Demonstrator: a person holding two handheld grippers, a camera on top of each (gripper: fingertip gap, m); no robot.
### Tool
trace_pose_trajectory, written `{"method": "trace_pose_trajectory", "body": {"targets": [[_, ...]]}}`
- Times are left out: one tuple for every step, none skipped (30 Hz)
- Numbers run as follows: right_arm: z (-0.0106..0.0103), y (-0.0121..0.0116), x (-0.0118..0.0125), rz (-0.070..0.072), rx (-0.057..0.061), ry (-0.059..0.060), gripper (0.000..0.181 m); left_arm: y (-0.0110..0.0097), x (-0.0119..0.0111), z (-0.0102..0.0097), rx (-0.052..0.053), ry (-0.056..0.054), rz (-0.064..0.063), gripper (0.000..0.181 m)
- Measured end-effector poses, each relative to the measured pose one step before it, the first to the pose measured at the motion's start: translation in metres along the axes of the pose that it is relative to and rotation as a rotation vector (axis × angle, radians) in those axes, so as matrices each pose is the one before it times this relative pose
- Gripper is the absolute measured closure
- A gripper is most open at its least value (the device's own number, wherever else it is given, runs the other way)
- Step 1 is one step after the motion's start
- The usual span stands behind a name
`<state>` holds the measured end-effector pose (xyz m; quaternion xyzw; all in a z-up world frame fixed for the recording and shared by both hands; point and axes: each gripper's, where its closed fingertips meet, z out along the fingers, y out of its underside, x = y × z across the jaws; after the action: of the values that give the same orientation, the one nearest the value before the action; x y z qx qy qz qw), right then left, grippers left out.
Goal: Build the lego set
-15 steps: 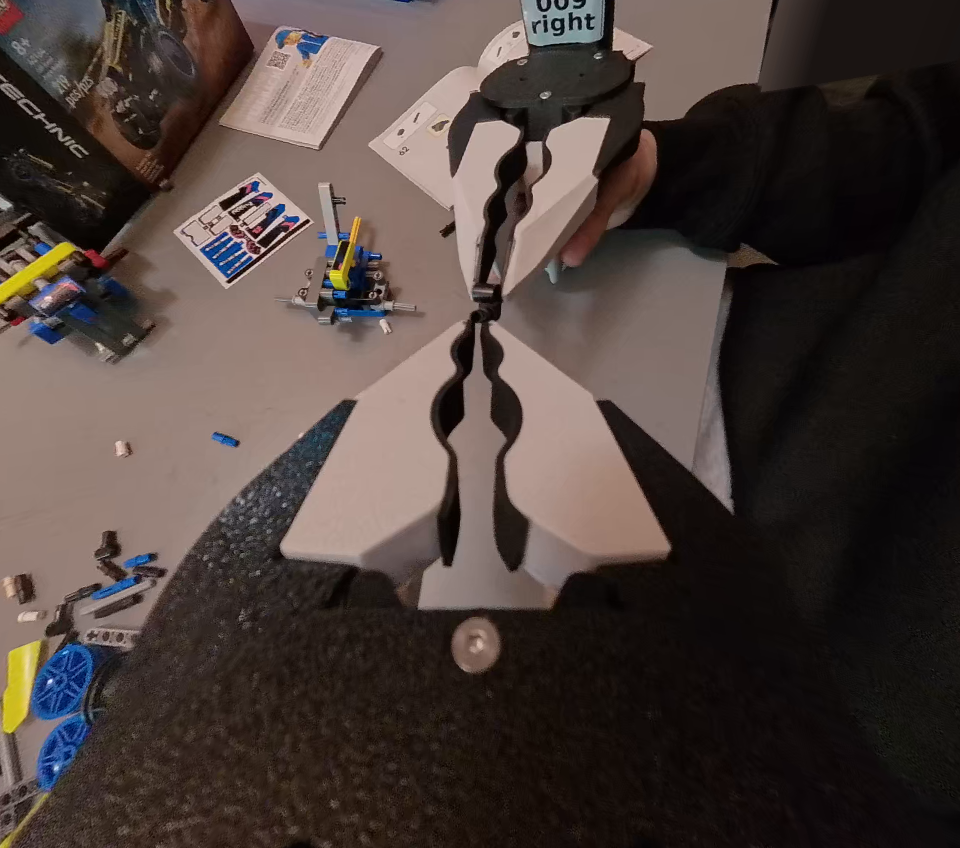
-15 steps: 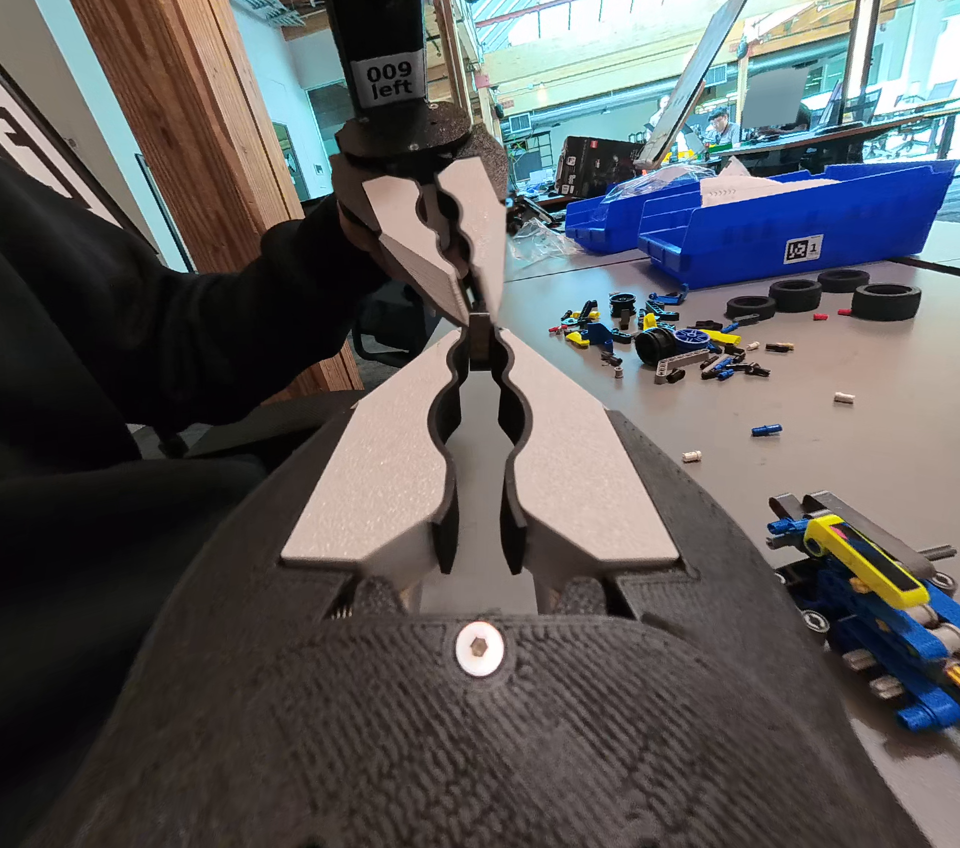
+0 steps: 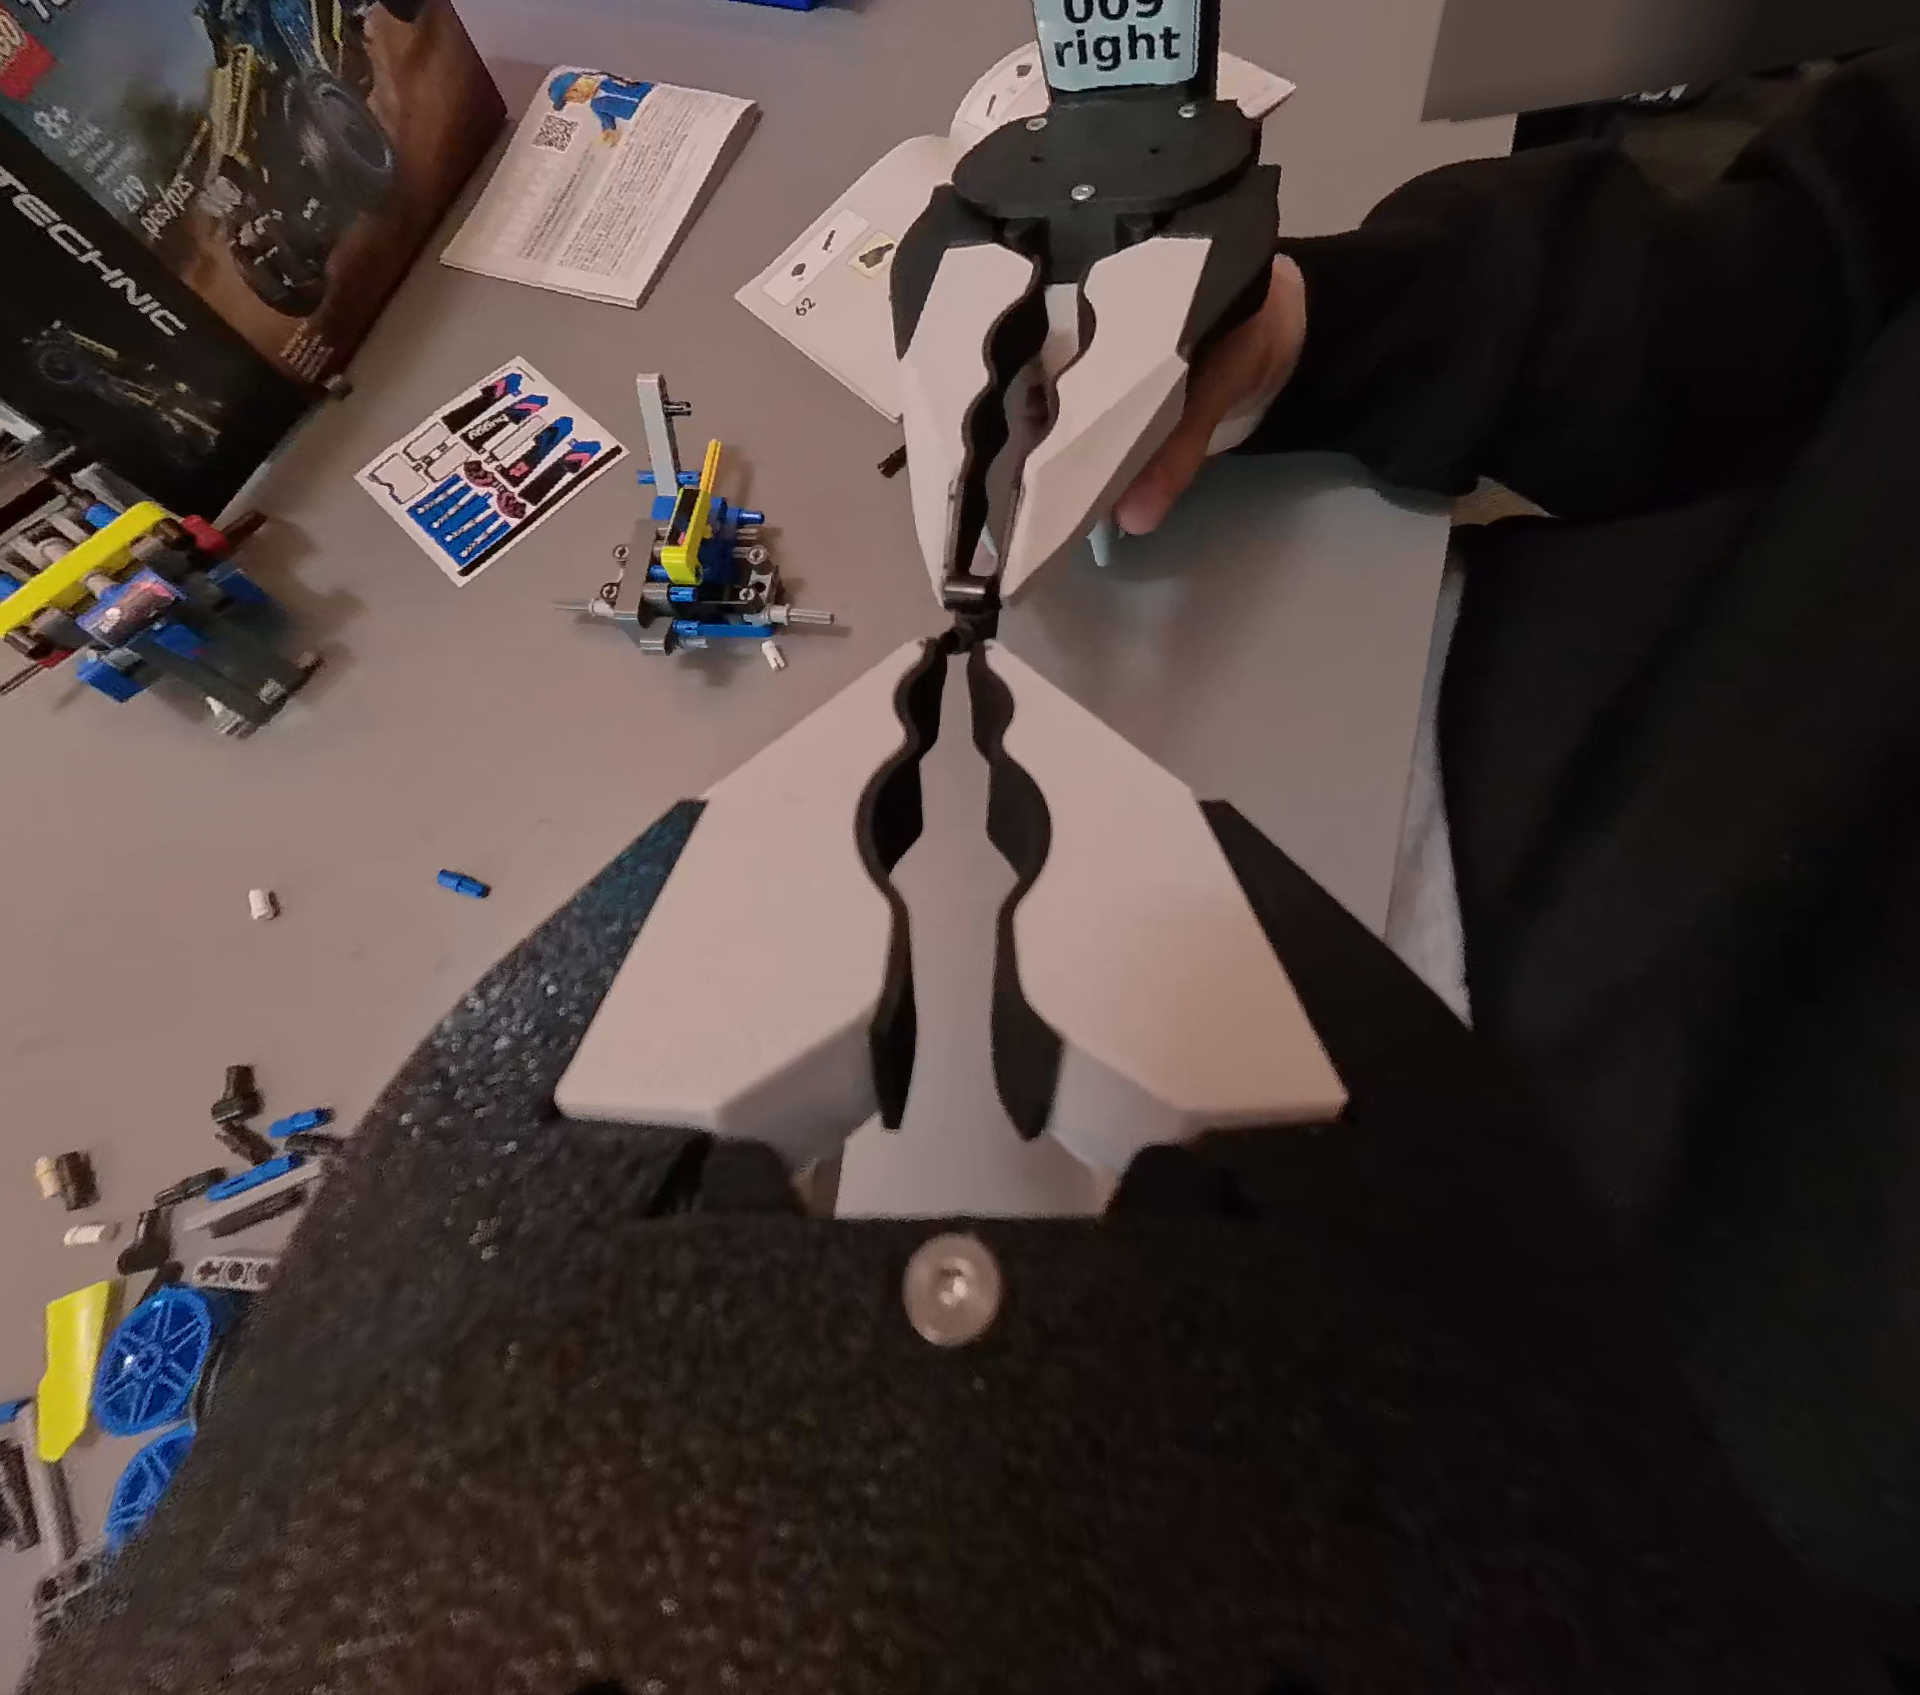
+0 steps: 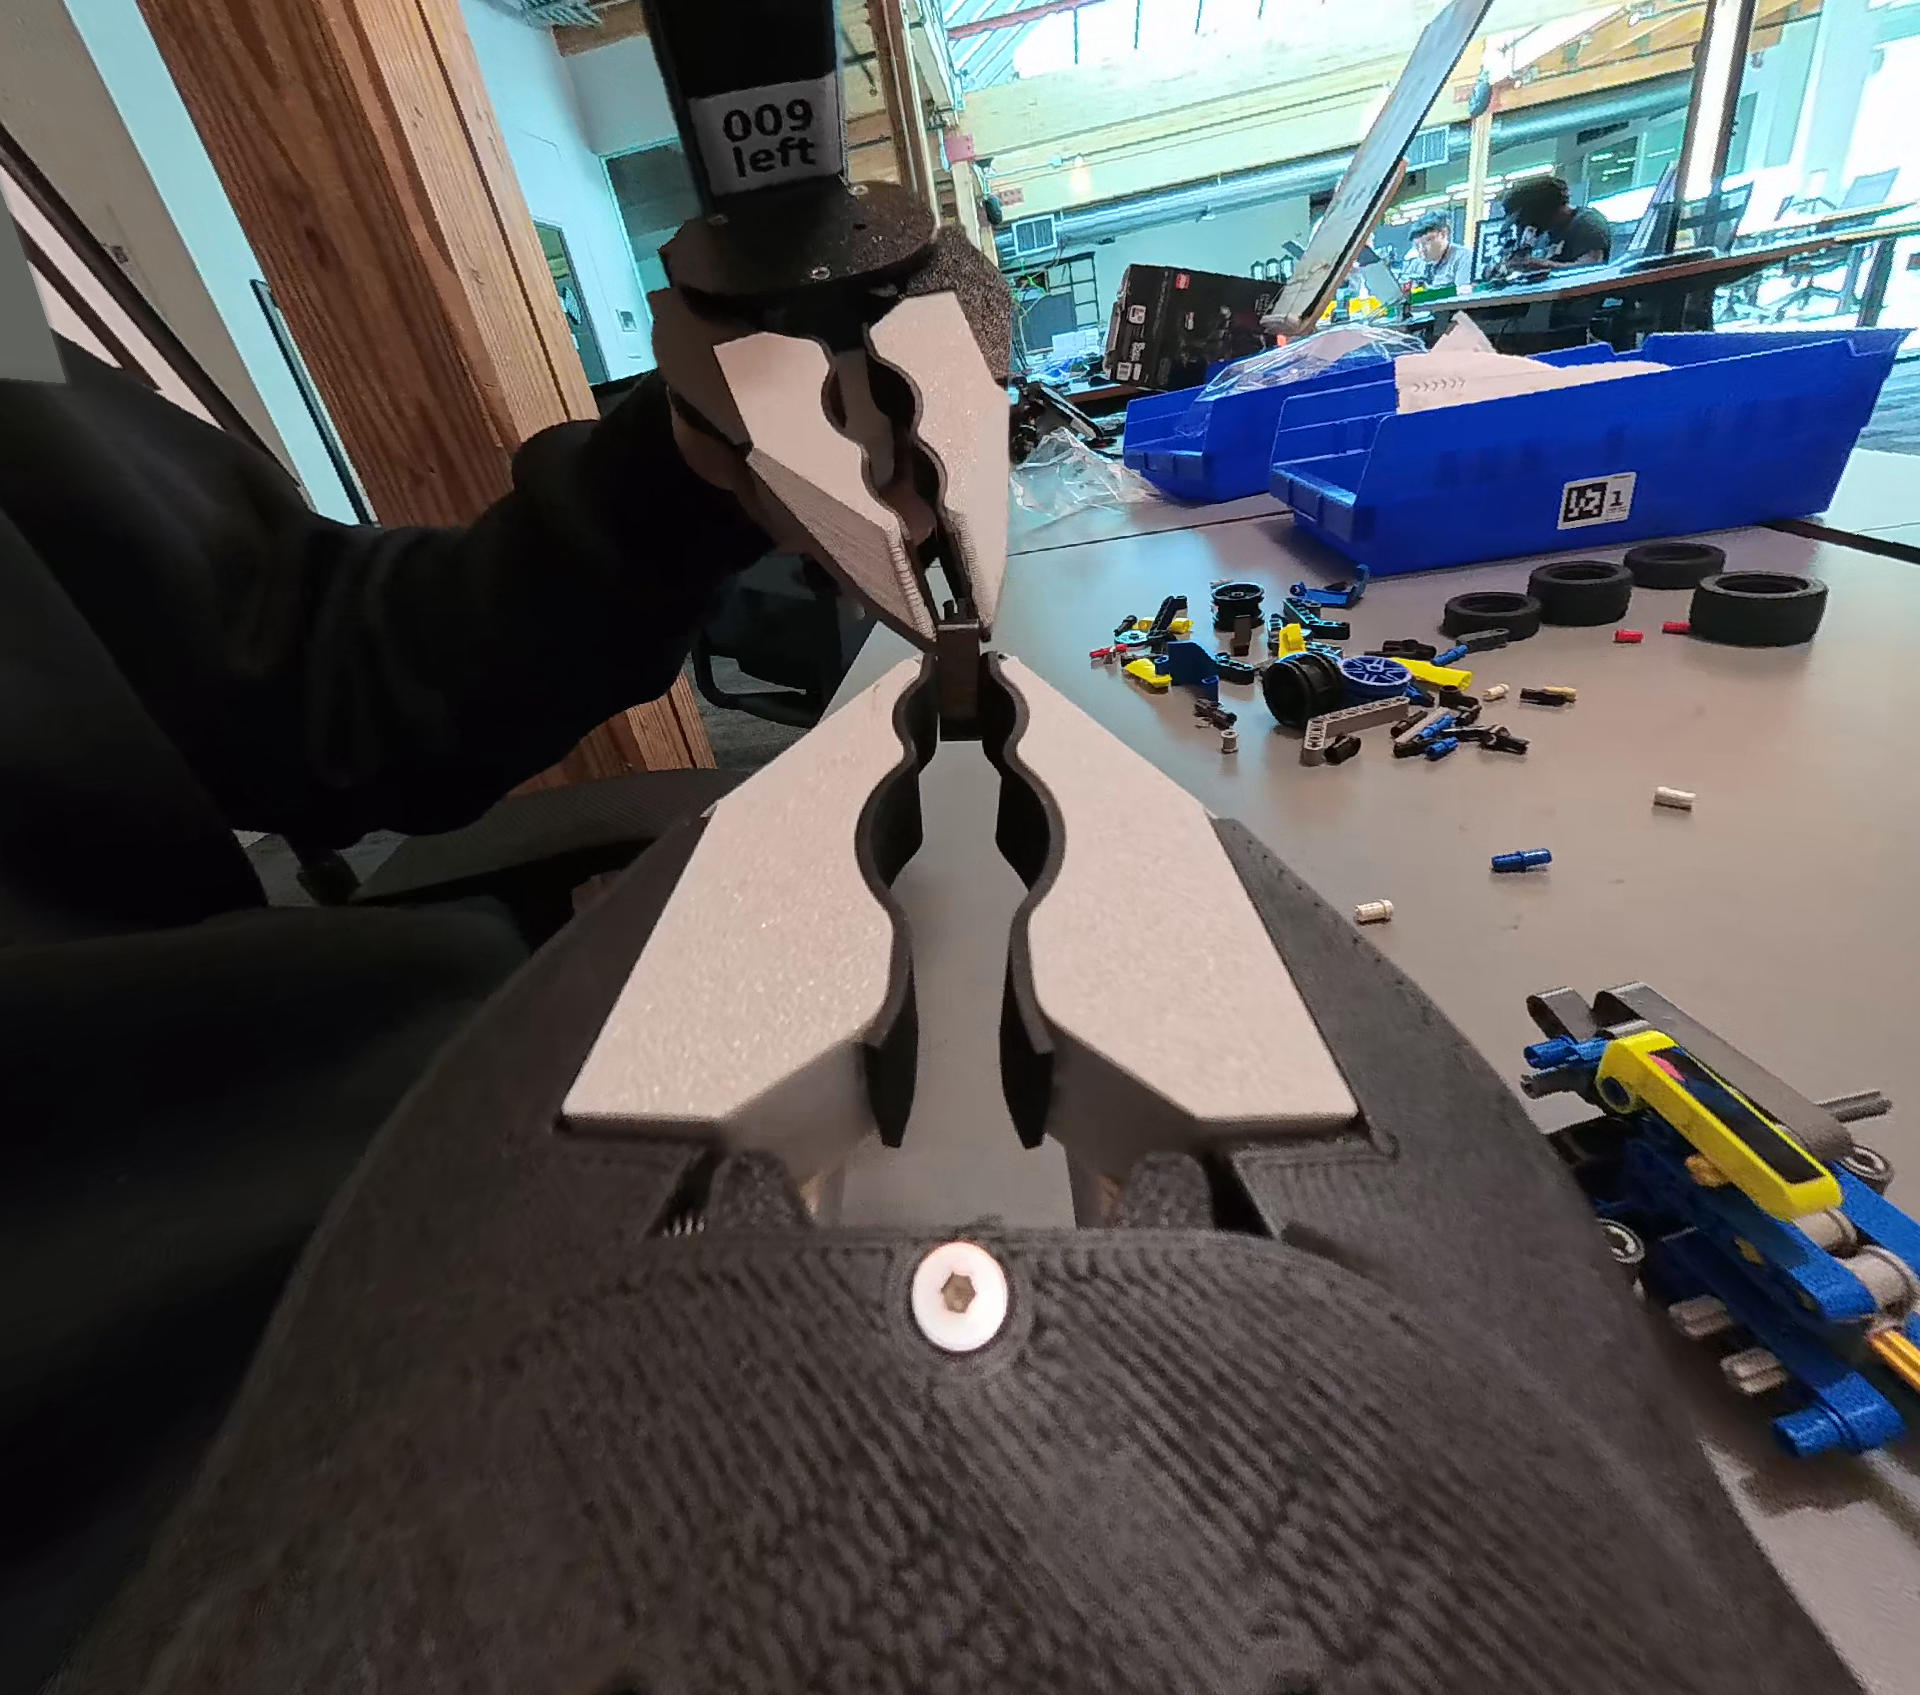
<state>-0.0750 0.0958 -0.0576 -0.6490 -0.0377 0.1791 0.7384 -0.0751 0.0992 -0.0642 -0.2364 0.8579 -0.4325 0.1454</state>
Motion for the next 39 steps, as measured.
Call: {"method": "trace_pose_trajectory", "body": {"targets": [[0.0,0.00039,-0.00006,-0.0003,-0.0027,-0.001,0.175,0.00051,-0.00021,-0.00023,-0.007,-0.0025,0.0056,0.18],[0.00039,0.00048,0.00015,-0.002,-0.0017,0.0024,0.175,0.00031,-0.00053,-0.00025,-0.0047,-0.0037,0.0073,0.181],[0.00044,0.00055,0.00033,-0.0012,-0.0016,0.0031,0.175,0.00091,-0.00029,0.00008,-0.0072,-0.0018,0.0071,0.181],[0.0006,0.0015,0.00034,-0.0001,-0.0059,0.0029,0.175,0.00131,0.00038,0.00044,-0.0091,0.0037,0.0049,0.181],[0.00054,0.00151,0.00011,0.002,-0.0091,0.0004,0.174,0.00028,0.00048,0.00005,-0.002,0.0056,0.0008,0.181],[0.00028,0.00008,-0.00044,0.0009,-0.0012,-0.0042,0.174,-0.00047,0.00014,-0.00007,0.0005,0.0028,-0.0005,0.181],[0.00002,-0.00045,-0.0001,-0.0009,0.0036,-0.0015,0.174,0.00014,0.00002,-0.00012,-0.005,0.0004,0.0014,0.181],[-0.00008,-0.00026,0.00003,-0.0108,0.0009,0.0029,0.174,0.00102,-0.00006,0.00016,-0.0109,-0.0012,0.0042,0.181],[0.00058,0.00133,-0.00006,-0.0186,-0.0114,0.0065,0.174,0.00103,-0.00028,0.00022,-0.0092,-0.0045,0.0059,0.181],[0.00063,0.00124,0.00016,-0.0111,-0.0103,0.0073,0.174,0.00022,-0.00013,0.00024,-0.0023,-0.0025,0.0019,0.181],[0.00025,0.00036,0.00042,-0.0002,-0.0028,0.0035,0.174,-0.00008,0.00047,0.0002,0.0007,0.0031,-0.0028,0.181],[-0.00026,0.00031,-0.00049,0.0035,-0.002,-0.0046,0.174,0.00044,0.0003,0.00027,-0.0015,0.0021,-0.0033,0.181],[0.00004,0.00049,-0.00023,-0.0004,-0.0045,-0.0009,0.174,0.00082,0.00024,0.00033,-0.0056,0.0005,-0.0007,0.181],[0.0004,0.00117,0.0,-0.0093,-0.01,0.0038,0.174,0.00102,0.00067,0.00024,-0.0076,0.0022,0.0023,0.181],[0.00086,0.00173,-0.00041,-0.0078,-0.0137,0.0015,0.174,0.00126,0.00011,0.00026,-0.0093,-0.0013,0.0042,0.181],[0.001,0.00193,-0.00045,-0.0009,-0.0145,-0.0004,0.174,0.00097,-0.00057,0.00012,-0.0075,-0.0062,0.0025,0.181],[0.00063,0.00079,0.00074,-0.0025,-0.0062,0.0071,0.174,0.00038,-0.00042,0.0001,-0.0045,-0.0042,0.0002,0.181],[0.00055,0.00038,0.00053,-0.0073,-0.0029,0.0084,0.174,0.00019,0.00005,0.00015,-0.0046,-0.0009,0.0013,0.181],[0.00038,0.00052,0.00001,-0.0062,-0.0033,0.0046,0.174,0.00051,-0.00004,0.00016,-0.0077,-0.0031,0.0037,0.181],[0.00046,0.00051,0.0001,-0.0053,-0.0042,0.0041,0.174,0.00041,-0.00039,0.00015,-0.0087,-0.0065,0.0052,0.181],[0.00028,0.00045,0.00052,-0.01,-0.0036,0.0074,0.174,0.00039,-0.00045,0.00028,-0.0082,-0.006,0.0061,0.181],[0.00034,0.00051,0.00036,-0.0133,-0.0045,0.008,0.175,0.00113,-0.00093,0.00041,-0.0101,-0.0064,0.0051,0.181],[0.00045,0.00116,0.00073,-0.0102,-0.0132,0.0068,0.175,0.00093,-0.00192,0.00021,-0.006,-0.0115,0.0038,0.18],[0.00042,0.00049,0.00142,0.0005,-0.0102,0.014,0.174,-0.00041,-0.0017,-0.00048,0.0049,-0.0087,0.0027,0.18],[0.00103,-0.00095,0.00112,0.0075,0.0062,0.0115,0.174,-0.00145,-0.00048,-0.00142,0.0129,0.0008,-0.0011,0.179],[0.00054,-0.00164,0.0001,0.0174,0.0169,-0.0041,0.174,-0.00201,-0.00028,-0.00149,0.0161,0.0025,-0.0059,0.18],[-0.00062,-0.0025,-0.00052,0.0172,0.0198,-0.0055,0.174,-0.00202,0.00011,-0.00104,0.0147,0.0033,-0.0047,0.18],[-0.00072,-0.00239,0.00005,0.0061,0.0157,-0.0016,0.174,-0.00052,0.0006,-0.0004,0.0043,0.0044,-0.0006,0.18],[-0.00056,-0.00024,-0.00037,0.0008,0.0021,-0.0019,0.174,0.00082,-0.00013,-0.00015,-0.0057,-0.001,0.0017,0.18],[-0.00003,0.00036,0.00063,-0.0029,-0.0024,0.0043,0.174,0.00062,-0.00035,-0.00017,-0.0066,-0.0033,0.002,0.18],[-0.0002,-0.00057,-0.00039,-0.005,0.0052,-0.0001,0.174,0.00008,0.00068,-0.00047,-0.0035,0.0044,0.0041,0.179],[0.00007,-0.0006,-0.0013,-0.0029,0.0019,-0.0067,0.174,-0.00052,0.00015,-0.00073,-0.0009,0.0019,0.0044,0.177],[0.00034,0.0013,0.00055,-0.0058,-0.0093,0.003,0.174,-0.00067,-0.00122,-0.00102,0.0002,-0.0054,0.0016,0.176],[0.00036,0.00156,-0.00024,-0.0069,-0.0093,0.001,0.174,-0.0008,-0.00104,-0.00085,0.0005,-0.0032,-0.0004,0.176],[0.00026,-0.00013,-0.00114,-0.0012,0.0015,-0.0039,0.174,-0.00107,-0.00016,-0.00024,0.004,0.003,-0.0004,0.177],[0.00034,-0.00034,-0.00047,-0.0006,0.0029,0.0005,0.174,-0.00053,0.00081,0.00065,0.0019,0.0084,0.0003,0.178],[-0.00021,0.00083,-0.00003,-0.0046,-0.0039,0.0031,0.174,0.00041,0.0012,0.0013,-0.0044,0.0092,0.0011,0.178],[-0.00021,0.00134,-0.00008,-0.0057,-0.007,-0.0005,0.174,0.00072,0.00061,0.00144,-0.007,0.0049,0.0031,0.179],[0.00085,0.00089,-0.00067,-0.0048,-0.006,0.0002,0.174,0.00124,0.00001,0.00107,-0.0102,-0.0003,0.0048,0.179]]}}
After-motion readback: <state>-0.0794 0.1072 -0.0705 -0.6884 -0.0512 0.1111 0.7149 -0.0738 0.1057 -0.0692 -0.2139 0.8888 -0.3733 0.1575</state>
